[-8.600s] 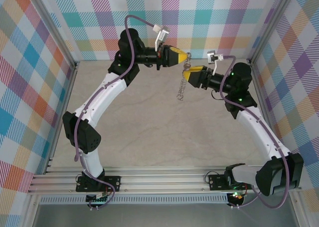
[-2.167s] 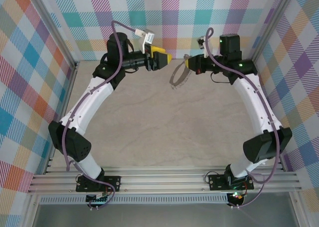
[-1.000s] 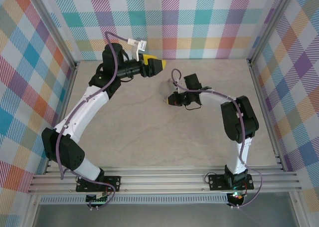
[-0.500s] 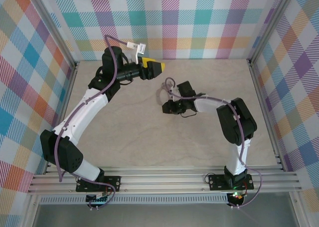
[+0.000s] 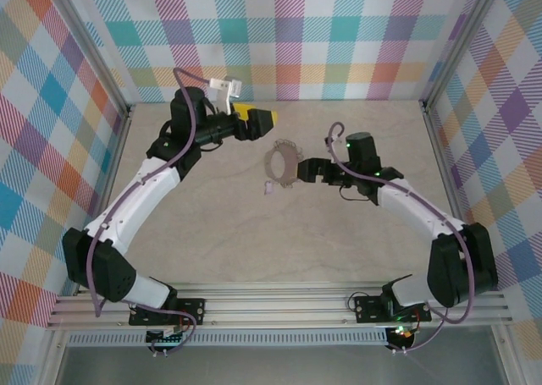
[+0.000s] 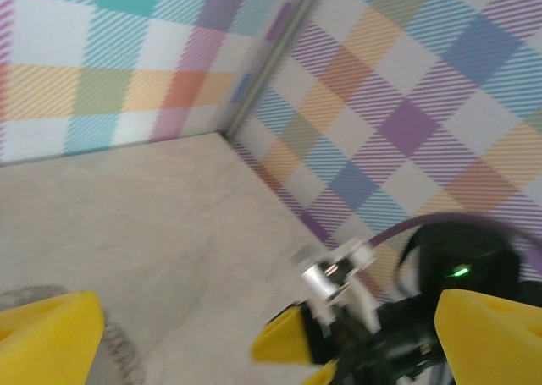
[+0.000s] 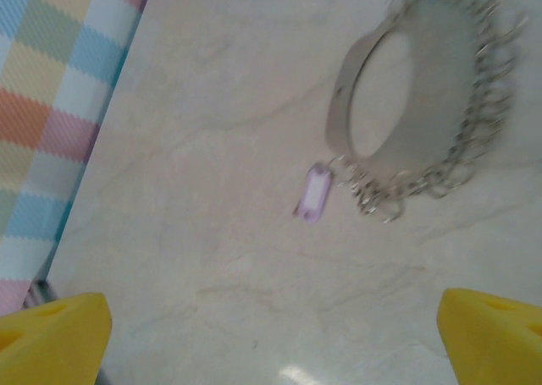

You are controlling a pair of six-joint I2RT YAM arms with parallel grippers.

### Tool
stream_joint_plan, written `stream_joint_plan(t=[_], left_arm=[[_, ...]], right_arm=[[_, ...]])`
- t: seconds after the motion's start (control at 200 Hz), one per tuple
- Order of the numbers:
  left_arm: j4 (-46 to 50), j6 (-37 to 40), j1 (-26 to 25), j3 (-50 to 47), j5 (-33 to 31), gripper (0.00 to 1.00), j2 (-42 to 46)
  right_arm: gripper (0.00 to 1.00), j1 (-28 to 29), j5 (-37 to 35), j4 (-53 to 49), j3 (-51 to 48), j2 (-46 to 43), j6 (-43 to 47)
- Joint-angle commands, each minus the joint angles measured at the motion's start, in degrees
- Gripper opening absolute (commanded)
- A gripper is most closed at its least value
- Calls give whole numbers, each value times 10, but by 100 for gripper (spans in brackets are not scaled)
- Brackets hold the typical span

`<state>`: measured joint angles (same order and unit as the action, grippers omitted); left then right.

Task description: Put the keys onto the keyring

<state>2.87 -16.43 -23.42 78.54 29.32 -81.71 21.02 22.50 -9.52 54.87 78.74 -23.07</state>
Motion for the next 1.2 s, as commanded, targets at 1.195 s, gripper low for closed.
stream_joint_plan(t=[1.195], left_arm=[[-496,181,211,-541,-289,100,-85]], right_arm=[[100,-212,-215,565,-311,94,215]])
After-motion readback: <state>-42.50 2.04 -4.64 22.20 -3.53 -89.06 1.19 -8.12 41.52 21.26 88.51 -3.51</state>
